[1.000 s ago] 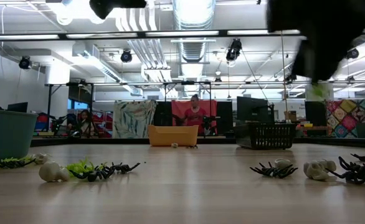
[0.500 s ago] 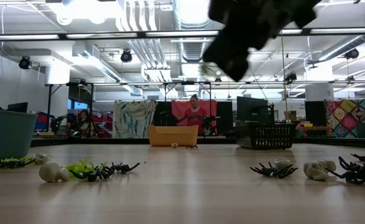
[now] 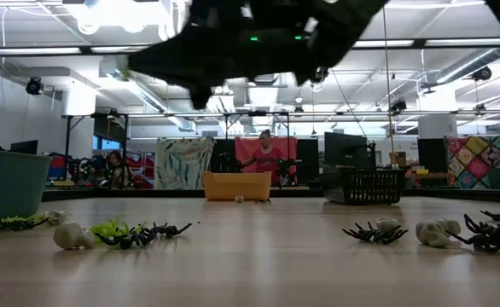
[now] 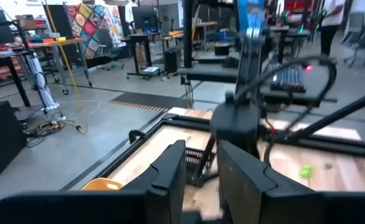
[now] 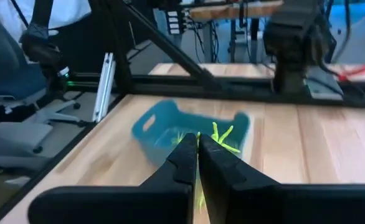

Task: Sort Halloween decoration
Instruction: Put the green spider toy into the blue bin

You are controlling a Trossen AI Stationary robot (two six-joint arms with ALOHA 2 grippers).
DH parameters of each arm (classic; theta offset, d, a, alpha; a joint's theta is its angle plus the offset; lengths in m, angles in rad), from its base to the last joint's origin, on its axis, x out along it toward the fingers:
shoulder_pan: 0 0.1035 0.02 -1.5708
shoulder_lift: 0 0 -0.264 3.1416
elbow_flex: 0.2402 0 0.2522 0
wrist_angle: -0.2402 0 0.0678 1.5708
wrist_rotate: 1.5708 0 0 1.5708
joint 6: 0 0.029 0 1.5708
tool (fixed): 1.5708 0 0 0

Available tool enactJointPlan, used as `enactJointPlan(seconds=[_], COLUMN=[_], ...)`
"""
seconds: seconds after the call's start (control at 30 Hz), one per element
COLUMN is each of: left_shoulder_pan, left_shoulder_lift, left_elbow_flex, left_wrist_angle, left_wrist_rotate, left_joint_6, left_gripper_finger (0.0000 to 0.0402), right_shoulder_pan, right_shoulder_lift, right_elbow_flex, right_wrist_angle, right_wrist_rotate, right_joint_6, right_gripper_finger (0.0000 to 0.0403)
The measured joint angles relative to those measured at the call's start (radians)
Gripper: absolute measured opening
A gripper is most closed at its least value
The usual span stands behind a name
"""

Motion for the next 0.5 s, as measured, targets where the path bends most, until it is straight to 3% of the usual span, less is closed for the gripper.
enactJointPlan(seconds=[0.27, 0.5], left_shoulder_pan=[-0.006, -0.006], left_shoulder_lift=[-0.025, -0.002], left_elbow_flex=[0.000, 0.000], left_wrist_angle=[-0.030, -0.032], left_wrist_rotate=[0.002, 0.003], left_joint_6=[-0.006, -0.014], left_gripper_finger=[0.0080, 0.0080], right_shoulder_pan=[0.000, 0.000], right_shoulder_lift=[0.249, 0.368], right_elbow_flex=[0.304, 0.453], right_wrist_angle=[-0.017, -0.118], right_wrist_rotate=[-0.053, -0.053], right_joint_6=[0.000, -0.012], right_gripper_finger=[0.0008, 0.0009])
